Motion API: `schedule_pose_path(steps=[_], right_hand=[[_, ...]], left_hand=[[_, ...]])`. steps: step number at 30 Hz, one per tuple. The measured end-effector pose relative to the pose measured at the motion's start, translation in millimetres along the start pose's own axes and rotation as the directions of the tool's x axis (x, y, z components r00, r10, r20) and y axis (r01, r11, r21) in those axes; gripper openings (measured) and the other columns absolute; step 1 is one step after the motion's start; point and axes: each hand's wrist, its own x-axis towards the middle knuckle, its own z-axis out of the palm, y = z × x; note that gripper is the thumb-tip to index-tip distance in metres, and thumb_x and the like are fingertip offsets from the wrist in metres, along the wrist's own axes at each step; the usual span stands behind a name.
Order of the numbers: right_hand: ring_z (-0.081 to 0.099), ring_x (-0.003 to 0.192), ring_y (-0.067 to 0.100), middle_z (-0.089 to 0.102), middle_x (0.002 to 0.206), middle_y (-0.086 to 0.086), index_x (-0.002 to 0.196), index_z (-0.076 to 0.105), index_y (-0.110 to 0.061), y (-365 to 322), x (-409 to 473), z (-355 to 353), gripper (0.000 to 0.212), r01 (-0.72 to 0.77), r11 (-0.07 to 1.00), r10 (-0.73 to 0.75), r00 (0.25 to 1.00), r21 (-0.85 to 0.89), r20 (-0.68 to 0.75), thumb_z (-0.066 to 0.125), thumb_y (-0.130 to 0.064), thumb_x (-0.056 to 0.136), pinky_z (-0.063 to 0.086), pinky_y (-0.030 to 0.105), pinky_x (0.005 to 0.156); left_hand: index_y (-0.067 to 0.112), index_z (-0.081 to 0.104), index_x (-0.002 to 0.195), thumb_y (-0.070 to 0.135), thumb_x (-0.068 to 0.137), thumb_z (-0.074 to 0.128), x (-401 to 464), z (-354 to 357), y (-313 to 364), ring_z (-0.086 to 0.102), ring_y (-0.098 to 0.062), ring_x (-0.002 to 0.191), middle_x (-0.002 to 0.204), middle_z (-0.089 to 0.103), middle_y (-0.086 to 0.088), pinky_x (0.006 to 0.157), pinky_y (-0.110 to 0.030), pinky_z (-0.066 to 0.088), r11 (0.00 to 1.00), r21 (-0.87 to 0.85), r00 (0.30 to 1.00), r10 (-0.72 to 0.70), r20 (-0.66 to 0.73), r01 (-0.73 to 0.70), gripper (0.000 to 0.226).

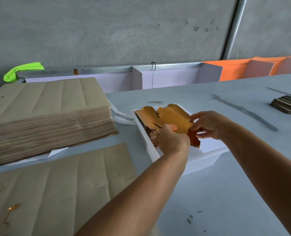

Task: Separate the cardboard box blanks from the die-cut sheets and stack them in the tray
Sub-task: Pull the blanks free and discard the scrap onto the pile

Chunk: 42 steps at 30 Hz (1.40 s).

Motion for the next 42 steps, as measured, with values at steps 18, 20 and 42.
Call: schedule_pose_path(steps=[18, 20, 42], right_hand=[[0.058, 0.067, 0.025, 0.058, 0.084, 0.016, 0.121, 0.053, 0.006, 23, 16, 8, 0.036, -0.193, 0.928, 0.226, 0.972, -0.318, 0.068, 0.051, 0.017, 0.087, 0.050, 0.033, 0.058], [0.059, 0.070, 0.025, 0.059, 0.086, 0.016, 0.121, 0.054, 0.004, 27, 23, 19, 0.036, -0.204, 0.910, 0.244, 0.967, -0.362, 0.068, 0.052, 0.016, 0.087, 0.051, 0.034, 0.063], [0.064, 0.062, 0.016, 0.064, 0.073, 0.008, 0.083, 0.060, -0.002, 47, 58, 64, 0.003, -0.001, 0.630, -0.031, 0.999, -0.776, -0.026, 0.063, -0.001, 0.084, 0.055, 0.022, 0.054]], left_hand=[[0.008, 0.048, 0.129, 0.003, 0.089, 0.053, -31, -28, 2, 0.049, -0.022, 0.106, 0.124, 0.049, -0.007, 0.084, -0.028, 0.047, 0.679, 0.622, 0.913, 0.192, 0.360, -0.388, 0.041], [0.001, 0.055, 0.116, 0.000, 0.089, 0.051, -25, -33, 0, 0.049, -0.025, 0.100, 0.118, 0.053, -0.013, 0.078, -0.030, 0.042, 0.485, 0.732, 0.876, 0.209, 0.435, -0.479, 0.028], [0.002, 0.038, 0.138, 0.003, 0.098, 0.038, 40, -14, -7, 0.046, -0.026, 0.107, 0.110, 0.045, -0.012, 0.089, -0.032, 0.037, 0.082, 0.779, 0.716, -0.343, 0.608, -0.622, 0.040]])
